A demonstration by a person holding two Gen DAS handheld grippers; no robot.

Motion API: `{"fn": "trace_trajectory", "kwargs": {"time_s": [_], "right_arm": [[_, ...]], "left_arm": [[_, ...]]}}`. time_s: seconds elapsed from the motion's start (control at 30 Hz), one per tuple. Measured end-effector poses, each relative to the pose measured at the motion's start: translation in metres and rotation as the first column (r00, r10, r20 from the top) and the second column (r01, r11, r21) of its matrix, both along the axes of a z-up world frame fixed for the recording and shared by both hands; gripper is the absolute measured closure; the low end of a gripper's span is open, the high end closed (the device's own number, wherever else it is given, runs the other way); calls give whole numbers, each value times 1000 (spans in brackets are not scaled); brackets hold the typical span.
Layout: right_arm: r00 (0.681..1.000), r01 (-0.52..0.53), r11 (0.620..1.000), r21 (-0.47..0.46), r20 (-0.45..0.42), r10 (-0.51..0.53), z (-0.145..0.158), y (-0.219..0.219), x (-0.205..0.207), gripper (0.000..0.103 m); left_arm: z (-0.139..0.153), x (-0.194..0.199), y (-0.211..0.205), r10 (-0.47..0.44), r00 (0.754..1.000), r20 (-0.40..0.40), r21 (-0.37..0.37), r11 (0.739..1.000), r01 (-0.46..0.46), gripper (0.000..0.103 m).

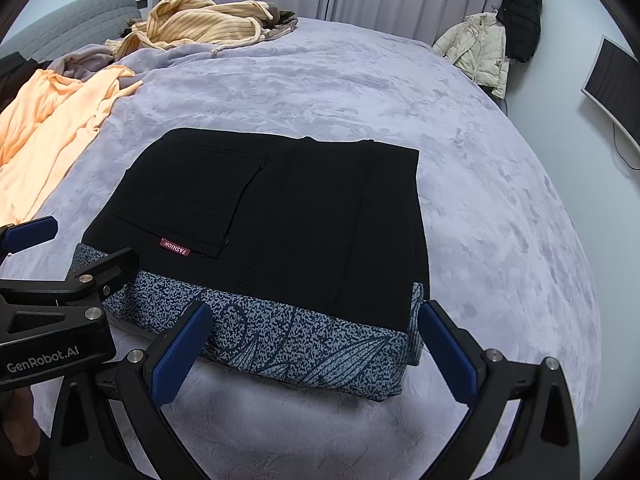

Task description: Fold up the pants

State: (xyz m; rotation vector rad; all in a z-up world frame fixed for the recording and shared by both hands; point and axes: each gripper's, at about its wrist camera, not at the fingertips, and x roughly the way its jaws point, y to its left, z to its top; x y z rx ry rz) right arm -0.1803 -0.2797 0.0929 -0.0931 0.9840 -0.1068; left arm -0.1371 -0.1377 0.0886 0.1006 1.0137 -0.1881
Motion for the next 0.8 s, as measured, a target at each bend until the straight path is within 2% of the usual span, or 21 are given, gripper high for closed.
{"fn": "trace_trajectory", "kwargs": {"time_s": [0.8], "right_arm": [[999,-28,1000,-1,14,28,4,-7,2,1]], "left_arm": [[2,-2,-4,-20,1000,-3,-14,1000,20,2]]}}
